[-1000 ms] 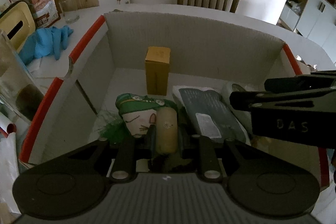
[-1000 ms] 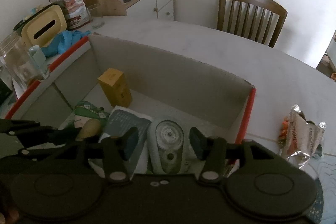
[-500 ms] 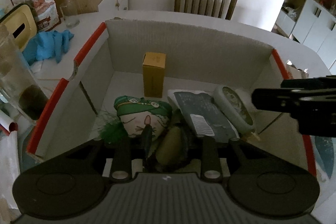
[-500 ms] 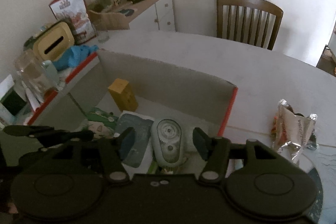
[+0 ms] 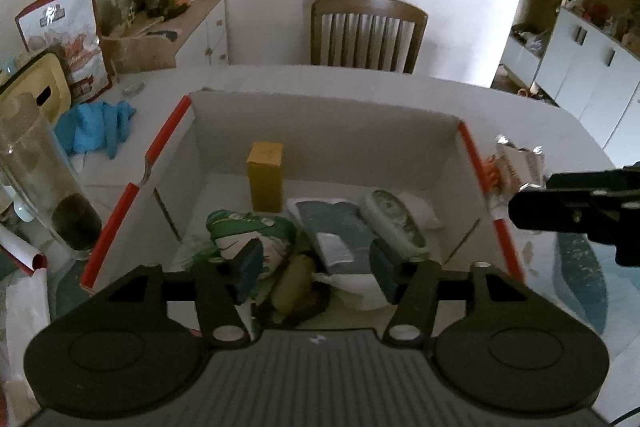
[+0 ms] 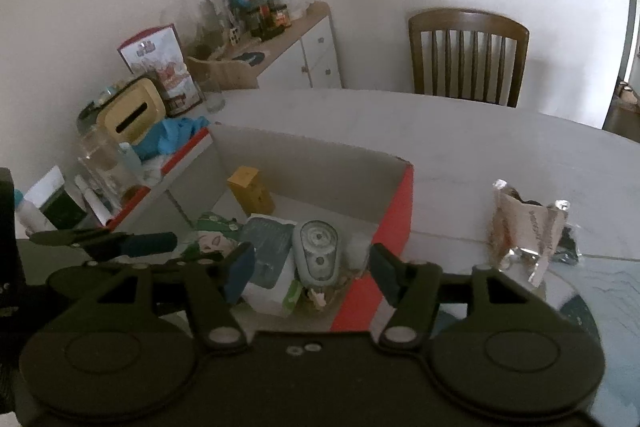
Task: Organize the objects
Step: 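Withdraw both tools from the box back toward the silver snack bag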
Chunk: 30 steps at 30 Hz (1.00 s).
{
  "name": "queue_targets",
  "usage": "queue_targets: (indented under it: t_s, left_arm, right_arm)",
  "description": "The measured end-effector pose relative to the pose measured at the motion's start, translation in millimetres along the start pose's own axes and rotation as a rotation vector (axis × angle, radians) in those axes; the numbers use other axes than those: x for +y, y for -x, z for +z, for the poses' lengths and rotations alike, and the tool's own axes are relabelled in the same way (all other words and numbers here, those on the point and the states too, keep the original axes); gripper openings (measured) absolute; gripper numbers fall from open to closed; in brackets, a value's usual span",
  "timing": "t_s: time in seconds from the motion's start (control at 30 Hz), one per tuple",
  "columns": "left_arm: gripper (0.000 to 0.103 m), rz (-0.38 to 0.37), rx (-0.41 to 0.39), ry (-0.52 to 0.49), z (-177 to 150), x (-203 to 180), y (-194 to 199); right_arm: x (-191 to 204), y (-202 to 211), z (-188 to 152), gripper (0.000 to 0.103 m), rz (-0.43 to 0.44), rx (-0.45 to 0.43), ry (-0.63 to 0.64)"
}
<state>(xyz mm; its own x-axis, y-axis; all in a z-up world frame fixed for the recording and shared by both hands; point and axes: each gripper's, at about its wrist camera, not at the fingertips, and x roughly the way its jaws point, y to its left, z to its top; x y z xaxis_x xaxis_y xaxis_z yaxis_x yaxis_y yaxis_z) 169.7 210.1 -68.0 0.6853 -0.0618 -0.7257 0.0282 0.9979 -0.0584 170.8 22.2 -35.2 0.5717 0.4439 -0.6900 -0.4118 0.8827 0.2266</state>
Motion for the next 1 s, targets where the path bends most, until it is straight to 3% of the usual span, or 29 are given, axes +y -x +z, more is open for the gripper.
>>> queue_targets:
  t_s: [0.27, 0.47, 0.57, 0.7, 0.83, 1.0]
  left_arm:
    - [0.073, -0.031, -0.029, 0.016, 3.0, -18.7, 21.4]
    - [0.074, -0.041, -0.054, 0.014, 2.4, -38.5, 34.4]
    - [0.081, -0.038, -0.090, 0.018, 2.2, -48.9, 42.2]
    - [0.083, -0.046, -0.121, 0.020, 4.0, -64.0, 48.9]
    - [0.085, -0.058, -0.133, 0.009, 3.9, -82.7, 50.0]
    - [0.085, -0.067, -0.126, -0.007, 1.9, -110.5, 43.9]
  right_arm:
    - [-16.4, 33.0, -12.2, 0.069, 0.004, -0.041, -0.025]
    - [-33.8, 56.4, -24.9, 0.075, -0.005, -0.079, -0.043]
    - [-44.3, 67.6, -32.0, 0.083, -0.011, -0.095, -0.051]
    - [-60.0, 82.2, -41.3, 0.089, -0.027, -0.118, -0.057]
    - [-80.0, 95.7, -50.9, 0.102, -0.043, -0.151, -0.077]
    - [-109.3, 107.6, -58.4, 0.102, -0.074, -0.166, -0.091]
